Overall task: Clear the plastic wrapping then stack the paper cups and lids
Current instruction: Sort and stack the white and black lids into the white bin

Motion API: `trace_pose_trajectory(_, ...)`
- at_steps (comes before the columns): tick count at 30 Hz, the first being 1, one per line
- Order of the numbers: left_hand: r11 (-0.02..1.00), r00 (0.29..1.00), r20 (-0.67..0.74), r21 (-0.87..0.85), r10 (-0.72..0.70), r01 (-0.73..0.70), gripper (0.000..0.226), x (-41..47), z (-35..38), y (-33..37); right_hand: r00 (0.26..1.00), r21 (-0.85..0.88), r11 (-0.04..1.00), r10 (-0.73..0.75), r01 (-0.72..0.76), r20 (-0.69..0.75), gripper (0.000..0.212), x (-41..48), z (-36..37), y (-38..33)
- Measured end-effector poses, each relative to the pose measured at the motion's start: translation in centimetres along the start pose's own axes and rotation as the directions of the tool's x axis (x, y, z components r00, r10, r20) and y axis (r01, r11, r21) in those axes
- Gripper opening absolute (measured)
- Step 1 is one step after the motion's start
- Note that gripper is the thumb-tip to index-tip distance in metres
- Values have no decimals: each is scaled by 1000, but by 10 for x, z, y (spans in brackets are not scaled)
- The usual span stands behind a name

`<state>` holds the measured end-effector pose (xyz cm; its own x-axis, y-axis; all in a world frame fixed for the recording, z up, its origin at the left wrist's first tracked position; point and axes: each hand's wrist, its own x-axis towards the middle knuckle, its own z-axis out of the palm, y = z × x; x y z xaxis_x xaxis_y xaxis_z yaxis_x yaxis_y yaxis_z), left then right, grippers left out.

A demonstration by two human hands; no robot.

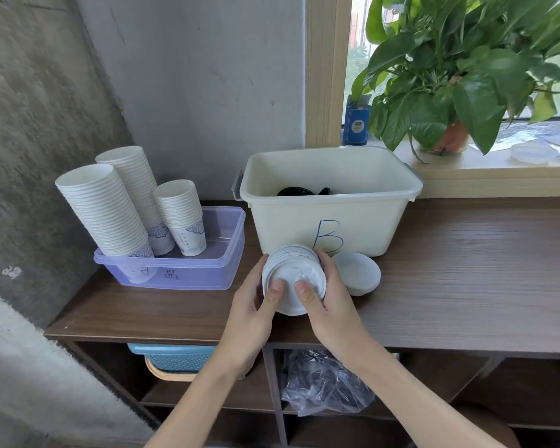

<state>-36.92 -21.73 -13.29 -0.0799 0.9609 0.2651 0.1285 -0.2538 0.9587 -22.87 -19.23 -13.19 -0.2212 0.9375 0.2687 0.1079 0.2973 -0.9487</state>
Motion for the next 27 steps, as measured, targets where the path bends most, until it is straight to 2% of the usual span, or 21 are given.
trace_pose_trajectory(3, 999, 999, -4, -15, 45, -45, 34, -2, -1, 0, 1000, -42, 999, 4, -4, -7, 70, 1, 1, 4)
trace_pose_trajectory(7, 997, 994, -84, -16, 68, -69, 63, -3, 2, -2, 999, -20, 999, 26, -25, 18, 75, 2, 1, 5)
trace_pose_trajectory(11, 995, 987, -129, 53, 91, -85, 72, -3, 6, -4, 999, 5, 999, 38, -38, 28, 78, 2, 2, 4)
trace_pose_trajectory(15, 995, 993, -90, 69, 71, -65, 81, -3, 6, -5, 999, 42, 998, 38, -38, -4, 75, 1, 1, 2)
trace_pose_trajectory(17, 998, 997, -54, 47, 47, -44, 77, -3, 5, -4, 998, 73, 997, 36, -32, -46, 67, -1, 1, 0)
trace_pose_trajectory(22, 999, 999, -11, -19, 33, -33, 48, -5, 5, 0, 995, 137, 991, 23, -10, -96, 46, -1, -1, -5)
trace_pose_trajectory(24, 999, 998, -40, -7, 45, -45, 45, -5, 5, -3, 995, 149, 989, 20, -6, -94, 49, -1, 0, -5)
trace_pose_trajectory(27, 999, 995, -93, 16, 46, -44, 54, -5, 6, -8, 997, 157, 987, 29, -17, -74, 56, 0, 1, -4)
